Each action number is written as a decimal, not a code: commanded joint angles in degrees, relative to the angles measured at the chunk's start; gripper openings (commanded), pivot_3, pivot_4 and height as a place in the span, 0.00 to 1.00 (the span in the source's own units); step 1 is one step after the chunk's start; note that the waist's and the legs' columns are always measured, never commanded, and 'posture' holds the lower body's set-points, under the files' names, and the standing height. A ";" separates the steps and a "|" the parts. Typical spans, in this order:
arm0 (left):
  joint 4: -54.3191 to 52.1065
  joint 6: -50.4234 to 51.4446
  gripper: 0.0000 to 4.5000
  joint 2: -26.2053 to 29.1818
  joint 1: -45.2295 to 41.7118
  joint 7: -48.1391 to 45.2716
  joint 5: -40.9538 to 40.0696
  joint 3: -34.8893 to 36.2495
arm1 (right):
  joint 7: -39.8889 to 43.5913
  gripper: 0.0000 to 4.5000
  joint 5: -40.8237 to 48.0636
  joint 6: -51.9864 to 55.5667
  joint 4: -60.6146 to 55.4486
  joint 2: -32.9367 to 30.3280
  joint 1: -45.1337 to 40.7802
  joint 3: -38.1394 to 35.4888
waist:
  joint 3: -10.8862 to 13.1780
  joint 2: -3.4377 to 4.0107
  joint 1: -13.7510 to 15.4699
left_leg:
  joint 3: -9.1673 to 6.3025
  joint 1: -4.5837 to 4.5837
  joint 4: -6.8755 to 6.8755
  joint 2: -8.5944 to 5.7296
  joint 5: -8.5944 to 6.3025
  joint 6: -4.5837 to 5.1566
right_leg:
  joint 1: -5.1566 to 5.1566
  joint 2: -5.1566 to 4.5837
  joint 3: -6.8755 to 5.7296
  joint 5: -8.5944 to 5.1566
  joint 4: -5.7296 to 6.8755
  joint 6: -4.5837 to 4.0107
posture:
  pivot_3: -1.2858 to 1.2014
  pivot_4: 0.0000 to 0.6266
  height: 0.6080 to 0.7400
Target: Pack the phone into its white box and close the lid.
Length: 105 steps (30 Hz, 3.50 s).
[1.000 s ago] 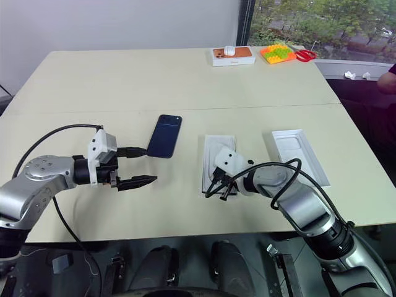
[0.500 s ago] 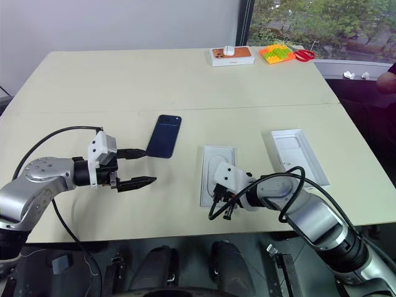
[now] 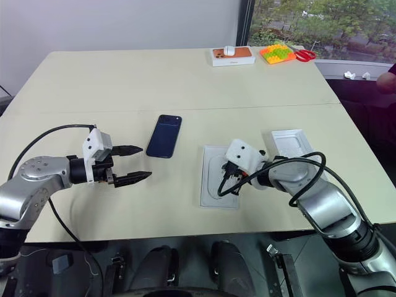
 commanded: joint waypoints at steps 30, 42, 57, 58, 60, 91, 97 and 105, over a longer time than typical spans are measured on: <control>32.88 48.49 1.00 -16.61 -32.04 28.02 -2.33 7.27 | -12.70 0.01 -17.15 -15.57 39.05 32.30 -21.81 14.01 | -0.05 -0.07 -1.02 | -0.07 0.07 0.16 -0.06 0.10 -0.16 | -0.11 -0.17 -0.01 0.07 0.67 0.04 | 0.52 0.24 1.00; 38.49 53.44 1.00 -19.03 -34.14 20.21 -2.84 4.96 | -10.40 0.01 -19.53 -22.75 49.54 40.38 -23.57 15.03 | -0.15 -0.06 -1.14 | -0.08 0.20 0.17 -0.08 0.24 -0.40 | -0.02 -0.25 0.01 0.08 0.80 0.03 | 0.52 0.24 1.00; 33.50 59.55 1.00 -22.91 -32.12 20.78 -5.72 12.81 | -6.74 0.01 -21.21 -23.33 44.47 40.90 -21.02 15.58 | -0.16 -0.06 -1.27 | -0.08 0.17 0.17 -0.08 0.24 -0.41 | -0.03 -0.37 0.01 0.09 0.79 0.03 | 0.52 0.24 1.00; 33.48 59.57 1.00 -22.87 -32.01 20.95 -5.55 13.09 | -6.64 0.01 -21.32 -23.25 44.29 40.82 -20.90 15.53 | -0.16 -0.06 -1.28 | -0.09 0.18 0.17 -0.08 0.24 -0.41 | -0.03 -0.37 0.01 0.09 0.79 0.03 | 0.52 0.24 1.00; 33.47 59.30 1.00 -22.67 -31.77 21.48 -5.14 13.62 | -6.48 0.01 -21.47 -23.05 43.82 40.56 -20.67 15.48 | -0.16 -0.06 -1.30 | -0.11 0.18 0.17 -0.07 0.24 -0.41 | -0.03 -0.36 0.00 0.09 0.79 0.03 | 0.52 0.24 1.00; 35.09 57.14 0.41 -17.76 -31.07 21.28 -5.53 17.90 | -4.67 0.00 -21.42 -11.70 23.61 33.34 -18.35 12.20 | -0.14 -0.08 -1.39 | -0.10 0.05 0.11 -0.01 0.31 -0.54 | -0.30 -0.19 0.01 0.18 0.84 -0.12 | 0.52 0.24 1.00; 33.47 58.47 0.00 -17.57 -30.69 20.54 -6.74 17.83 | -3.74 0.00 -20.65 -7.60 15.30 29.55 -15.90 10.85 | -0.15 -0.10 -1.32 | -0.10 0.03 0.11 -0.02 0.31 -0.54 | -0.28 -0.24 0.01 0.18 0.80 -0.12 | 0.52 0.24 1.00; 25.88 64.02 0.00 -18.39 -30.27 19.33 -13.66 19.98 | -2.79 0.00 -19.47 -5.10 9.04 23.07 -11.31 8.97 | -0.09 -0.13 -1.36 | -0.10 -0.01 0.09 -0.05 0.31 -0.54 | -0.33 -0.16 0.01 0.17 0.77 -0.12 | 0.52 0.24 1.00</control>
